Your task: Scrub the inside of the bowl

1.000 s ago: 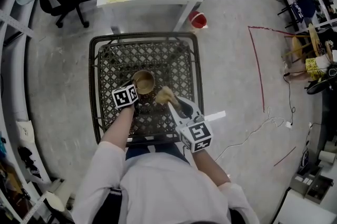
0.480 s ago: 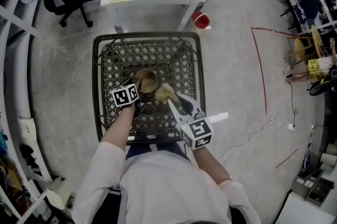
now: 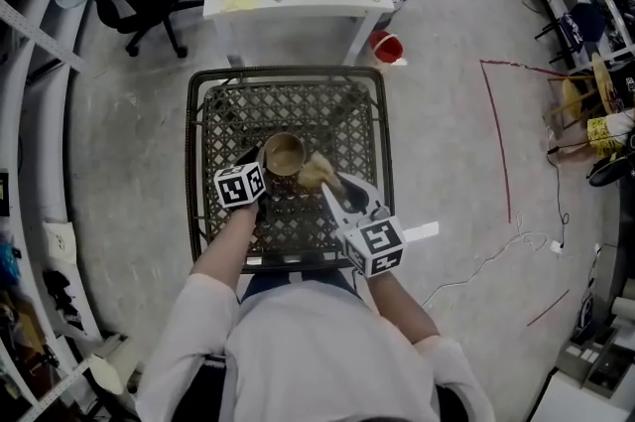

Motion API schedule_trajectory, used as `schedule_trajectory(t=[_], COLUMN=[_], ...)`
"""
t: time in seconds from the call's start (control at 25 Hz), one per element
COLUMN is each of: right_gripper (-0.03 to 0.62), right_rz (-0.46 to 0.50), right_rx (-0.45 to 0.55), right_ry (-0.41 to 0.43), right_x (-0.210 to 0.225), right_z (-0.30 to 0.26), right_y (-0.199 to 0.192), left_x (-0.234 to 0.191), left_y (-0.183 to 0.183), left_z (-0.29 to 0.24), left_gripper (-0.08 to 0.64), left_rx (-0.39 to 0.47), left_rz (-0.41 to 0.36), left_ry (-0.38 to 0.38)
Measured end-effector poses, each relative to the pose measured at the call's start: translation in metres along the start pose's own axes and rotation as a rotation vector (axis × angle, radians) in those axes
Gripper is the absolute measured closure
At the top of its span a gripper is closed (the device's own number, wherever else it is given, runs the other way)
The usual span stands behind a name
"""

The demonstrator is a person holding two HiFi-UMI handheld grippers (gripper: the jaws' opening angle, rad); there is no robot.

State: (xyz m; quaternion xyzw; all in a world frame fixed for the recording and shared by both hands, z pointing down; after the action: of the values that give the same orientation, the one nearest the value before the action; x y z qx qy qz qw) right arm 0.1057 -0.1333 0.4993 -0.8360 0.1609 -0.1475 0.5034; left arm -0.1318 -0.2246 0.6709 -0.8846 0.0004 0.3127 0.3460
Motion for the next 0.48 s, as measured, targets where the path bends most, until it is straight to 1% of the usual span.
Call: schedule_trajectory(t=[0.12, 0.28, 0.48], right_gripper=[0.492, 0.492, 0.492], right_rz=[0.000, -0.001, 0.009], right_rx=[0.014, 0.040, 0.077], right_ry=[0.000, -0.004, 0.003], right_x=[0.000, -0.002, -0.007], right_z=[0.001, 0.002, 0.004], right_y=[0.003, 0.006, 0.013], left_x=[0.009, 0.027, 0.043], left_y=[0.006, 0.015, 0.027], left_z=[0.012, 0.030, 0.056], left_gripper=[0.508, 0.514, 0.514], left_rx=[0.021, 0.037, 0.083], left_rz=[-0.027, -0.110, -0.142], left_ry=[-0.029, -0.078, -0.101])
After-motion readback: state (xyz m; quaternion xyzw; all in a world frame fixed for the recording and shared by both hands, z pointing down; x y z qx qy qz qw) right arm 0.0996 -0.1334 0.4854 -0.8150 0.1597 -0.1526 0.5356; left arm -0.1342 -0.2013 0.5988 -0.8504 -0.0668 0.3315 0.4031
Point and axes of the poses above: the fingertips, and each gripper's own axes: z backward along the fingers, x to its right, y out of its top, the point moved 10 cm from there along z, backward along the fingers, and after that the axes turned 10 degrees about -y, right-handed, at the moved point
